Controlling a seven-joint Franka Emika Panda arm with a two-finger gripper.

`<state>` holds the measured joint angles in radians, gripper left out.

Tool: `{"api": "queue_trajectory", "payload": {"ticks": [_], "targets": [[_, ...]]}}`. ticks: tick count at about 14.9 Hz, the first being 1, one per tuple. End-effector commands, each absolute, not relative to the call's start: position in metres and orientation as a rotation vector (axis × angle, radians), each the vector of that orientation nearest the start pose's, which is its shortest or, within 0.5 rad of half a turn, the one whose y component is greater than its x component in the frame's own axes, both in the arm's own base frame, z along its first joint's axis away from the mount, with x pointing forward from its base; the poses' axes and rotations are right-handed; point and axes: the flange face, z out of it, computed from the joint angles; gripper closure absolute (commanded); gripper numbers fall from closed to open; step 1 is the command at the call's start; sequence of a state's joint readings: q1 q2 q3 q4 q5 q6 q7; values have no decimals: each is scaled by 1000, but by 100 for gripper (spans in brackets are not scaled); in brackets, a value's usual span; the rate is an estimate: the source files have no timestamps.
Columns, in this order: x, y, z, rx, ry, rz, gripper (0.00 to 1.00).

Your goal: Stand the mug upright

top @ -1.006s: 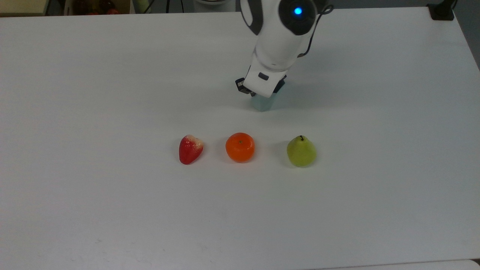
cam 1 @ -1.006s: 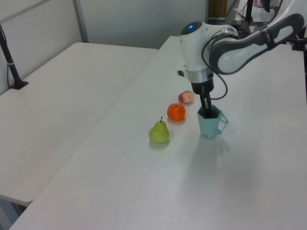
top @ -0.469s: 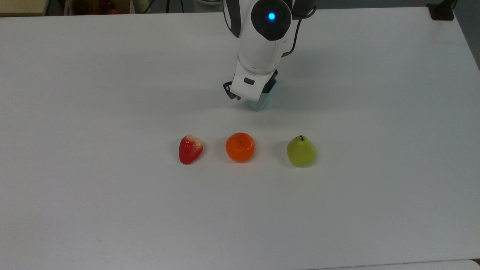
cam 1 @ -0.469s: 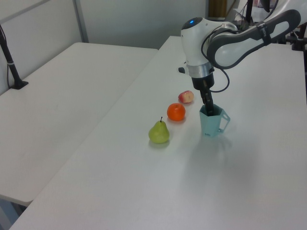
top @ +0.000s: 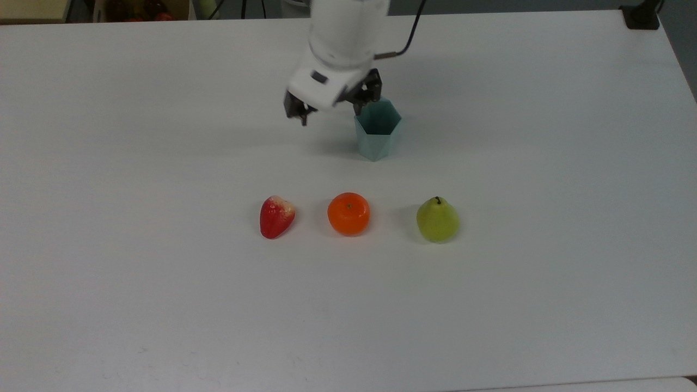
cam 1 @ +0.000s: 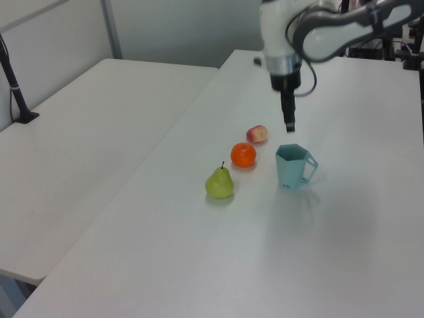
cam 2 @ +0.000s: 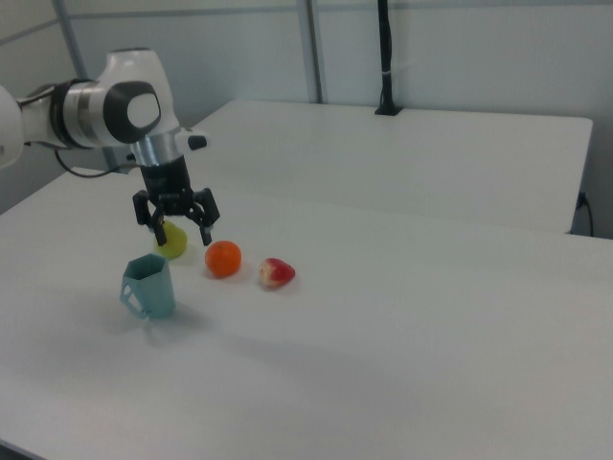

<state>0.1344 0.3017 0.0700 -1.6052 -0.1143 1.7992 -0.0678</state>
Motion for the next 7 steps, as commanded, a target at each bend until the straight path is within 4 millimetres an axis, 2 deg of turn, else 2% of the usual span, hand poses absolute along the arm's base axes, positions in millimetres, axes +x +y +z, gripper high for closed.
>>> {"api": "queue_trajectory", "payload": {"ticks": [1,7], "targets": [[611,85,496,-3255,-122,66,0],[572,36,567,-3250,23,36,0]]}}
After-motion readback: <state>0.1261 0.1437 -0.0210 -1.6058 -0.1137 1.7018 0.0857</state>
